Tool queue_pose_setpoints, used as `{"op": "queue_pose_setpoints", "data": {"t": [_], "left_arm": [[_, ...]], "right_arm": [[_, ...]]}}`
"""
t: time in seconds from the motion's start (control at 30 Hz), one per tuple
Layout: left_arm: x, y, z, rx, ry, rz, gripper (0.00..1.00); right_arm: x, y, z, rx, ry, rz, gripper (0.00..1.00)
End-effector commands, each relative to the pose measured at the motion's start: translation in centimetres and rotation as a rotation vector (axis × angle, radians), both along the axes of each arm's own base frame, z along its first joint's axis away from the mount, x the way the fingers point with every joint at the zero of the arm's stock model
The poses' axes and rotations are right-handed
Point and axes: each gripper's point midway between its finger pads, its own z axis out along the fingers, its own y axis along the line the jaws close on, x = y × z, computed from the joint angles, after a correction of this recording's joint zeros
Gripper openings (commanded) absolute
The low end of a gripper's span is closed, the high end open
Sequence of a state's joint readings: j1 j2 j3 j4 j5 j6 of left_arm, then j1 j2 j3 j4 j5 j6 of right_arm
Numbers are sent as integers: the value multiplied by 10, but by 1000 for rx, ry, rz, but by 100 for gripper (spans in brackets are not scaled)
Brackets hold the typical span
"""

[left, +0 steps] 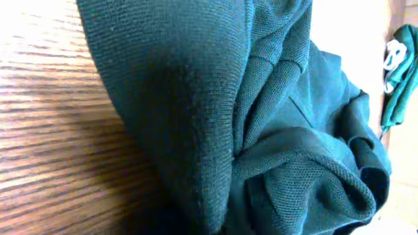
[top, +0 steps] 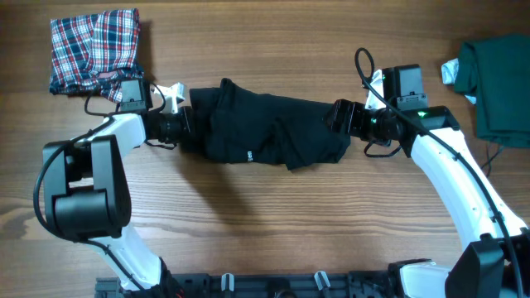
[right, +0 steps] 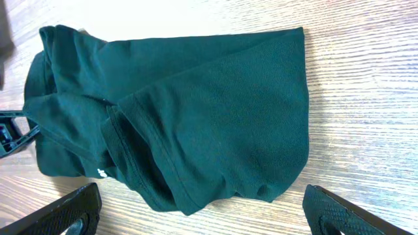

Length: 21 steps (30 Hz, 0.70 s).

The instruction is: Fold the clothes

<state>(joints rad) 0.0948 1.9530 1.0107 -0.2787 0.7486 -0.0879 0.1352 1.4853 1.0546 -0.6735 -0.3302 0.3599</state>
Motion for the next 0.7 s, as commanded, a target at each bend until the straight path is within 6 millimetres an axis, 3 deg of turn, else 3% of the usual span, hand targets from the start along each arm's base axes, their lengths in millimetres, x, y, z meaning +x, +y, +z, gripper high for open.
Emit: {"op": "queue_pose_setpoints", "data": {"t": [0.0, 0.27, 0.33, 0.43, 0.57, 0.67], "left_arm": [[2, -3, 2, -3, 0, -10, 4], [19, -3, 66, 7, -95, -13, 4], [16, -15, 88, 10, -143, -42, 4], [14, -28, 101, 40, -166, -49, 4], [9, -51, 101, 123, -176, -73, 4], [0, -79, 99, 127, -168, -124, 4]], "right_arm": [[1, 1, 10, 9, -32, 19, 100], [2, 1, 10, 8, -34, 19, 100], [2, 0, 10, 2, -34, 17, 100], [2, 0, 10, 0, -35, 19, 100], [-1, 0, 8, -9, -28, 37, 100], [-4, -1, 7, -15, -18, 36, 100]]}}
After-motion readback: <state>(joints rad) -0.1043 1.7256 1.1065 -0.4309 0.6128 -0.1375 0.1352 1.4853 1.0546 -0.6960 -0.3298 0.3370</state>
